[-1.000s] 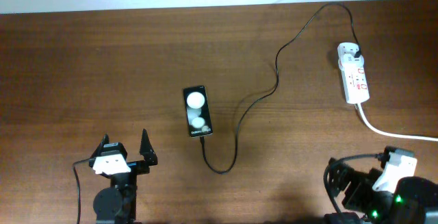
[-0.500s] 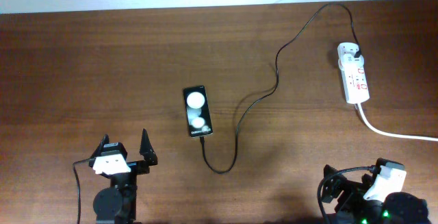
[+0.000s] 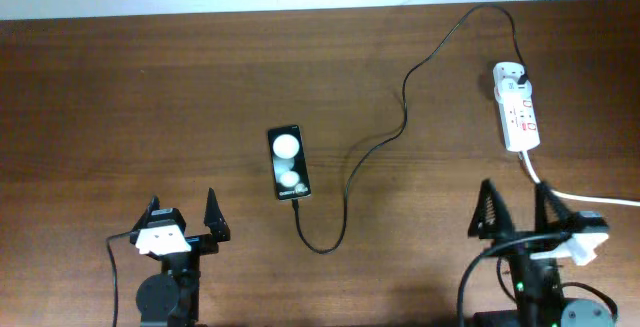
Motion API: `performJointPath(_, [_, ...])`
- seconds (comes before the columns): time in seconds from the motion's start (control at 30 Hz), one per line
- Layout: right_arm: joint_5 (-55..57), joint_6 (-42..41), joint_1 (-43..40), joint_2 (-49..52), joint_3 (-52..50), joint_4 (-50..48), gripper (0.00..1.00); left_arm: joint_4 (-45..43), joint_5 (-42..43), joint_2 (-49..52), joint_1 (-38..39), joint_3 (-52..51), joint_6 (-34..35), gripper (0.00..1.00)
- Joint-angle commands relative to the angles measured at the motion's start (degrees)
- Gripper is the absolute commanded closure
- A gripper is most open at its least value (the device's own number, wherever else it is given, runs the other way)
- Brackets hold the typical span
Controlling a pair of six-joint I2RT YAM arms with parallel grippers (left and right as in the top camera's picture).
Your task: Plug charger to phone and switch on socket
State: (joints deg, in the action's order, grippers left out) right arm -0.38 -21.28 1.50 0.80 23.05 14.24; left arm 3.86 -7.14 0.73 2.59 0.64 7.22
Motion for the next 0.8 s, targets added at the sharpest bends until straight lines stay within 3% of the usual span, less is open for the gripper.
performJointPath(0.0, [2.62, -0.55, 0.00, -0.59, -6.88, -15.10, 0.01, 0.11, -0.63, -0.44, -0.28, -0.13, -0.90, 0.01])
performJointPath(0.13, [3.87, 0.07, 0.00, -0.59, -15.50, -33.38, 0.01, 0.11, -0.66, -0.44, -0.31, -0.13, -0.90, 0.01])
performJointPath(0.27, [4.09, 0.07, 0.00, -0.59, -21.79, -36.35, 0.01, 0.11, -0.63, -0.44, -0.31, -0.13, -0.90, 0.01])
performJointPath(0.57, [6.23, 1.64, 0.00, -0.59, -22.73, -9.53, 0.01, 0.11, -0.63, -0.44, -0.31, -0.13, -0.90, 0.01])
performJointPath(0.77, [6.19, 2.67, 0.04, -0.59, -22.73, -10.12, 0.01, 0.11, -0.66, -0.44, -0.28, -0.13, -0.90, 0.01])
